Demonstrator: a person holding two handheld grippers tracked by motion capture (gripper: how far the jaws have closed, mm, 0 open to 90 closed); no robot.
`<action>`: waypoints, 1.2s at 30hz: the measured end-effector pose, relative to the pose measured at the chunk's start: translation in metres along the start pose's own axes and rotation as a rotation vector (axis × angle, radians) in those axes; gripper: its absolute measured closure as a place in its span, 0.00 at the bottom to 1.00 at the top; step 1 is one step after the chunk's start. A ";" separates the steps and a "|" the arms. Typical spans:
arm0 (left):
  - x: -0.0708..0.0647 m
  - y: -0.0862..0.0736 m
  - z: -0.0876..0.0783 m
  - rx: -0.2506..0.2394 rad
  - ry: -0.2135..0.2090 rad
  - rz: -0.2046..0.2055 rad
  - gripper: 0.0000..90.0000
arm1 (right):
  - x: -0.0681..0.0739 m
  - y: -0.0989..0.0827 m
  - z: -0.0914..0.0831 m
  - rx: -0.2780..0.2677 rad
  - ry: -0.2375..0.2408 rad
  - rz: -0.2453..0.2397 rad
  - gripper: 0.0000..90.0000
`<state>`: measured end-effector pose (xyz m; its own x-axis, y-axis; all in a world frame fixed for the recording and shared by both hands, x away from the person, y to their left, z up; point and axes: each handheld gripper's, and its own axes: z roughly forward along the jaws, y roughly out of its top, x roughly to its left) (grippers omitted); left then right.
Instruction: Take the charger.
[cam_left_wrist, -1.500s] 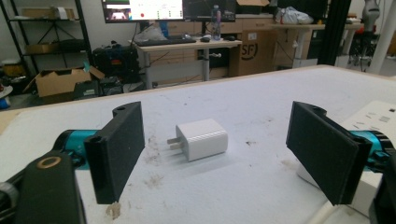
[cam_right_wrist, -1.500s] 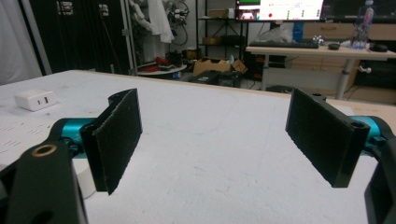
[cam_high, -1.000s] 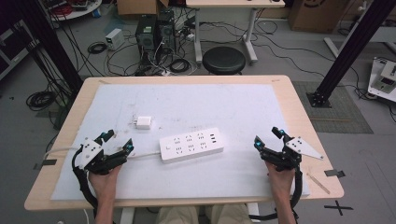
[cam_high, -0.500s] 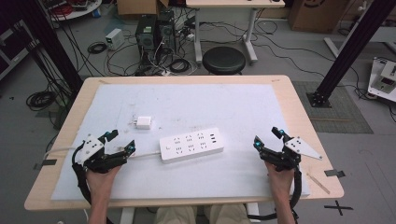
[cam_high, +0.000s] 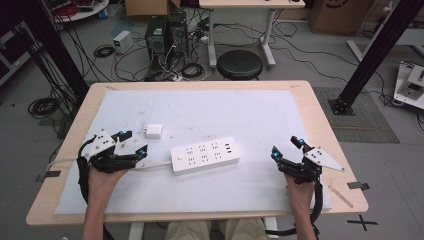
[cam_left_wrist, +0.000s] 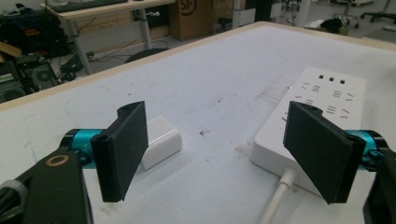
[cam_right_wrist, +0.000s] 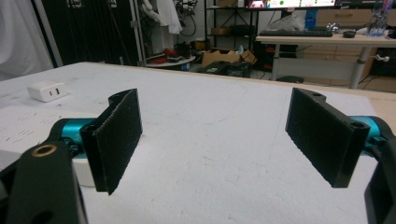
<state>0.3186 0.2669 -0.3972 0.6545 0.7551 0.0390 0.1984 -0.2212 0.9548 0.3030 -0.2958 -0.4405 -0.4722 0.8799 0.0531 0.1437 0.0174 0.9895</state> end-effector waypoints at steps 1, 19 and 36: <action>0.002 0.002 0.002 0.014 -0.010 0.005 0.24 | 0.000 0.000 0.000 -0.002 0.001 -0.004 0.21; 0.032 0.025 0.036 0.152 -0.200 0.121 0.25 | 0.002 0.000 0.001 0.013 -0.002 -0.010 0.21; 0.067 0.051 0.066 0.267 -0.305 0.242 0.26 | 0.004 0.000 0.002 0.022 -0.006 -0.028 0.21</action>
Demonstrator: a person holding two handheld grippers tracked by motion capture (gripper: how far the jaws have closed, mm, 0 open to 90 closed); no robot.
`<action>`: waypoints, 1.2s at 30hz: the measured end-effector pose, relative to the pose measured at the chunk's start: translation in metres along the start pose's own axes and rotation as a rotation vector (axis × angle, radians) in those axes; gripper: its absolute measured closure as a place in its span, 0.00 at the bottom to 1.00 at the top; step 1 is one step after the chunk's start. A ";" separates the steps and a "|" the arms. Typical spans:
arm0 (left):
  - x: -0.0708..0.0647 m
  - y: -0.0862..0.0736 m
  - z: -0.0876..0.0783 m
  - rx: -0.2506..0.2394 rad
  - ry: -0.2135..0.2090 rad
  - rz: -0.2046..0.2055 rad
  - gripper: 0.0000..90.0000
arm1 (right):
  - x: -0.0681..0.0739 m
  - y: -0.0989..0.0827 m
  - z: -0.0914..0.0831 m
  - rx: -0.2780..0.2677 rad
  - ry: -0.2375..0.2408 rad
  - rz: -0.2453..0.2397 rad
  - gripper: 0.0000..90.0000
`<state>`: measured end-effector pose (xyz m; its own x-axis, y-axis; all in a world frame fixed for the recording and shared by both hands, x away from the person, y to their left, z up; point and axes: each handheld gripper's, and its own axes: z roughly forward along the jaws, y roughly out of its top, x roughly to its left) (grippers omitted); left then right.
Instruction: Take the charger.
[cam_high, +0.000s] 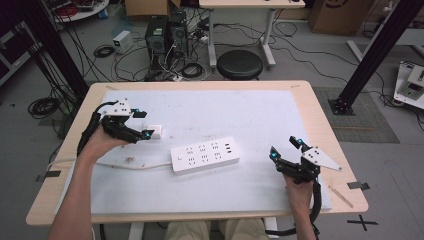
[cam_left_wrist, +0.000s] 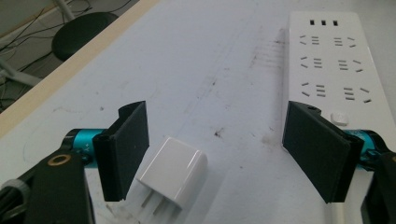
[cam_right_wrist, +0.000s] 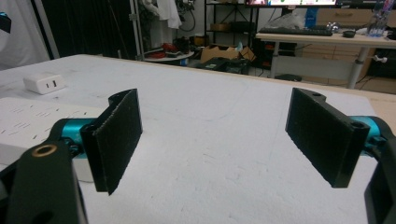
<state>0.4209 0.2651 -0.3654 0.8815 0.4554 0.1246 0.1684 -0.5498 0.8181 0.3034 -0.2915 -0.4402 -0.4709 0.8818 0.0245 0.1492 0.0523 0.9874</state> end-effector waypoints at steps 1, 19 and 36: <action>0.003 0.001 0.001 0.018 -0.004 0.011 0.26 | 0.000 0.000 0.000 0.001 -0.001 0.001 0.21; 0.034 -0.001 0.051 0.268 -0.165 0.166 0.29 | 0.001 0.000 0.000 0.000 -0.006 -0.003 0.21; 0.050 -0.022 0.072 0.323 -0.207 0.170 0.30 | 0.003 0.000 0.002 0.008 -0.013 -0.026 0.21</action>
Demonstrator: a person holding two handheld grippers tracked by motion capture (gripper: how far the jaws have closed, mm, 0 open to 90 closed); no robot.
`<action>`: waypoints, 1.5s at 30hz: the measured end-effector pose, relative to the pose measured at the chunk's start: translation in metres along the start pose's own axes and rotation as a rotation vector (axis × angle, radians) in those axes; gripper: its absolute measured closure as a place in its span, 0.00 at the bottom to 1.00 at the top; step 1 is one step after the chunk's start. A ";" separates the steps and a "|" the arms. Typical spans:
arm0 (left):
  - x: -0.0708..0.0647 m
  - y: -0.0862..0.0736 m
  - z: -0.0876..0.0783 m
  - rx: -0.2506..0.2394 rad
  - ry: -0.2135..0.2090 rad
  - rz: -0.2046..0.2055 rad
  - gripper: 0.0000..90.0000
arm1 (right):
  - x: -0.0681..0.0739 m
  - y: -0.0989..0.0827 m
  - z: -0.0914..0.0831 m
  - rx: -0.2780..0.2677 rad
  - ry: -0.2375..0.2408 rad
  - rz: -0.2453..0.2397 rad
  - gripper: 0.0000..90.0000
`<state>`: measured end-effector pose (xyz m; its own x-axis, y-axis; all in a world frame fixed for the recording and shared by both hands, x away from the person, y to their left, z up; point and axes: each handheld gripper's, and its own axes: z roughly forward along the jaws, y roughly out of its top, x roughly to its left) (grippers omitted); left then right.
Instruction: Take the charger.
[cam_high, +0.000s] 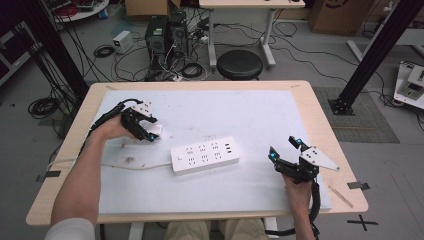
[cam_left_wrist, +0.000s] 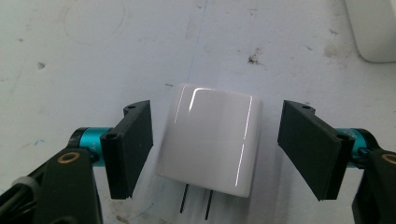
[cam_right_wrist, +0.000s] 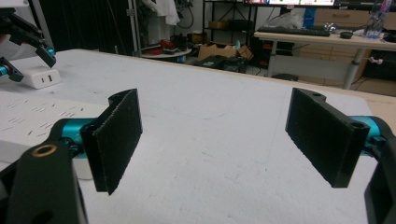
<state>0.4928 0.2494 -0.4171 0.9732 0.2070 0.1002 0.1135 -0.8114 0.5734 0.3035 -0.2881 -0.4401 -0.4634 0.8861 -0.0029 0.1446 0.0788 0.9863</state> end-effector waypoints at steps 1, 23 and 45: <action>-0.001 0.000 0.002 -0.014 -0.001 -0.016 0.30 | 0.000 0.000 0.000 0.006 -0.001 0.007 0.21; 0.004 -0.006 0.010 0.008 -0.028 -0.042 0.39 | -0.001 0.000 0.000 0.002 -0.001 0.012 0.21; -0.007 -0.004 0.003 -0.027 0.045 -0.195 0.47 | -0.001 0.000 0.000 -0.002 0.005 0.011 0.21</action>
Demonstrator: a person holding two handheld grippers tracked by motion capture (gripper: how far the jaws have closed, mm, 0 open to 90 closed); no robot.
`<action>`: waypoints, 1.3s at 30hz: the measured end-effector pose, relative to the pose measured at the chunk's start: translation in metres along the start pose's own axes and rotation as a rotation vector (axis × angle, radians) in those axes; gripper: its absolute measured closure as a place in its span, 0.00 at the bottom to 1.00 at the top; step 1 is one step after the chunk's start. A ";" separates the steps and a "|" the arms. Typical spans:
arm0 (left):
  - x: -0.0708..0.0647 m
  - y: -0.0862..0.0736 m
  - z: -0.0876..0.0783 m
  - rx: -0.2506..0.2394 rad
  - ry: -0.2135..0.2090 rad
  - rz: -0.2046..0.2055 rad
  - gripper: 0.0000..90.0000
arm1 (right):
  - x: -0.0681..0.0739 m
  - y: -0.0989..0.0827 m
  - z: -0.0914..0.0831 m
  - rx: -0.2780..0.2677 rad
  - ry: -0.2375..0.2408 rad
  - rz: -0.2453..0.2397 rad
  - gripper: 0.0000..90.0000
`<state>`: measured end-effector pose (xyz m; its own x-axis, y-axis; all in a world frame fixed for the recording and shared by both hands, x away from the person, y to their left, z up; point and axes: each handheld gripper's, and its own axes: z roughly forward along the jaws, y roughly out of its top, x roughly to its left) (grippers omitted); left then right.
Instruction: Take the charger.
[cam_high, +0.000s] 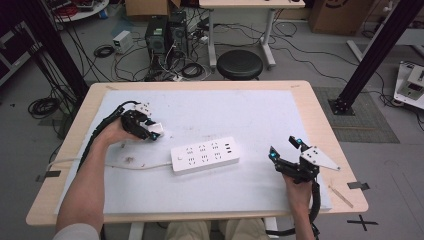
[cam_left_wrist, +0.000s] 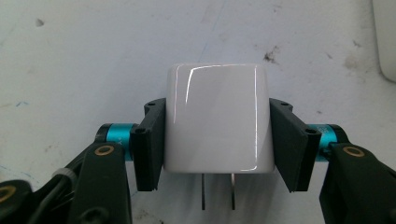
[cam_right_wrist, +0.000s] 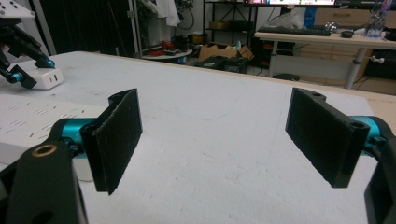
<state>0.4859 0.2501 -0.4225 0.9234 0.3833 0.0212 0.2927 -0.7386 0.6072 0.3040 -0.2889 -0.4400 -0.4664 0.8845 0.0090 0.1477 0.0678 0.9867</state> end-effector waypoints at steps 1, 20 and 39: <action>-0.001 0.001 -0.001 -0.010 0.006 -0.012 0.47 | 0.000 0.000 0.000 0.000 -0.001 0.001 0.21; -0.029 0.010 -0.025 -0.079 0.120 -0.166 0.47 | 0.000 0.000 -0.001 0.001 -0.006 0.009 0.21; -0.083 0.023 -0.037 -0.152 0.259 -0.209 0.47 | 0.001 0.000 -0.001 0.002 -0.013 0.014 0.21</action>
<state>0.4071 0.2218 -0.3808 0.7483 0.6594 0.0722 0.4107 -0.5460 0.7302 0.3022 -0.2887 -0.4396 -0.4527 0.8914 0.0209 0.1560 0.0561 0.9862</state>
